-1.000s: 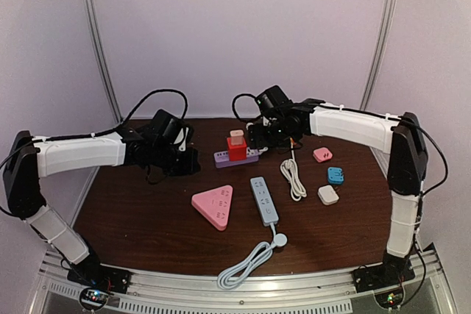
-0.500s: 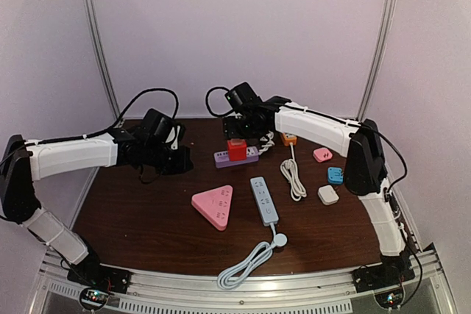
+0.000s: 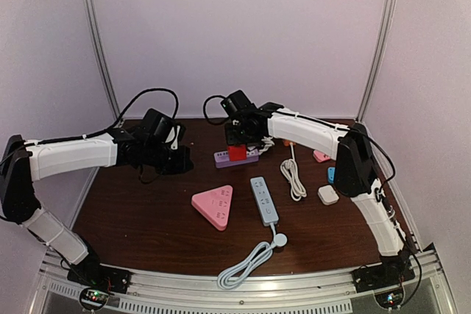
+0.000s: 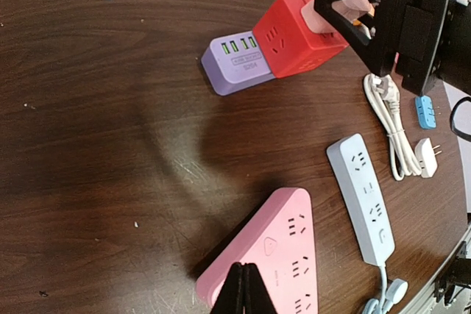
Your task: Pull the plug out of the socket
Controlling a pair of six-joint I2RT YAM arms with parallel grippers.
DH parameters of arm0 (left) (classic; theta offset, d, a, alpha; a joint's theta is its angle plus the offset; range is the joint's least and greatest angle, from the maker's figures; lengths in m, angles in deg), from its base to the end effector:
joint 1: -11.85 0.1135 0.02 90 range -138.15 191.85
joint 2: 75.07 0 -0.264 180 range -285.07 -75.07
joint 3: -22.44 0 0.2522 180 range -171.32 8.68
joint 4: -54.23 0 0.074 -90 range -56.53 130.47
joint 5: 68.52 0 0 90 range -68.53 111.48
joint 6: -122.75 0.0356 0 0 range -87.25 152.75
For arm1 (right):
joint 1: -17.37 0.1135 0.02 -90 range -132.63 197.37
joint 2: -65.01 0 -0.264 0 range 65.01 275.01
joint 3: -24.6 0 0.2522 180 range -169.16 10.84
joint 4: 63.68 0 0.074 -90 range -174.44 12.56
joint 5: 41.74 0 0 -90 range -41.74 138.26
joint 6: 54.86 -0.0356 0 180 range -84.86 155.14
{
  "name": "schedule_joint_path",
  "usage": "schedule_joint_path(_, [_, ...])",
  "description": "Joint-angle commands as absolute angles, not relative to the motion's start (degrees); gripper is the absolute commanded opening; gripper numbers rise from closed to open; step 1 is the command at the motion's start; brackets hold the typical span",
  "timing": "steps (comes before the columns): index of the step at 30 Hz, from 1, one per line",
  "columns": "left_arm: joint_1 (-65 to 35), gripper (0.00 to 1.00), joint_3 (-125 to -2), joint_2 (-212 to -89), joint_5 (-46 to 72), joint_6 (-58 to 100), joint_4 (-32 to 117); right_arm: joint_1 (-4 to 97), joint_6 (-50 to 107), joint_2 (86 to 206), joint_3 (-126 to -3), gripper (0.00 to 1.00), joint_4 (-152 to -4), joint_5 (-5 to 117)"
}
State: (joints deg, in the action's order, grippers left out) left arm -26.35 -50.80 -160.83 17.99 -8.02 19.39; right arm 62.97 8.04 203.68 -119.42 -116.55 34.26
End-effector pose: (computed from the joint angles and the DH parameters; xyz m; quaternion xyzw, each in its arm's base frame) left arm 0.2508 -0.2001 0.2415 -0.0098 0.9311 -0.2530 0.2624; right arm 0.3858 0.3817 0.2313 -0.1051 0.9202 0.1216 0.3569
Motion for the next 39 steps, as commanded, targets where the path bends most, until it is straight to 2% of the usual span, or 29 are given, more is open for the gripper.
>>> schedule_joint_path(1, [-25.95,0.02,-50.53,-160.07,17.27,-7.86,21.13,62.81,9.3,204.56,-121.17,0.43,-115.86,32.49])
schedule_joint_path(7, [-25.95,0.02,-50.73,-160.06,17.46,-8.28,21.07,62.89,11.05,202.7,-120.73,0.23,-116.88,33.45])
schedule_joint_path(13, [-25.95,0.02,-51.29,-160.91,16.92,-8.37,21.27,63.11,11.76,197.99,-116.49,0.15,-116.93,34.81])
schedule_joint_path(19, [-25.95,0.02,-51.78,-161.77,15.91,-8.45,21.96,64.07,12.02,192.57,-109.78,0.12,-115.59,35.56])
schedule_joint_path(39, [-27.4,0.01,-53.72,-167.69,11.27,-10.82,26.83,69.09,9.51,178.34,-86.56,0.11,-108.98,38.2])
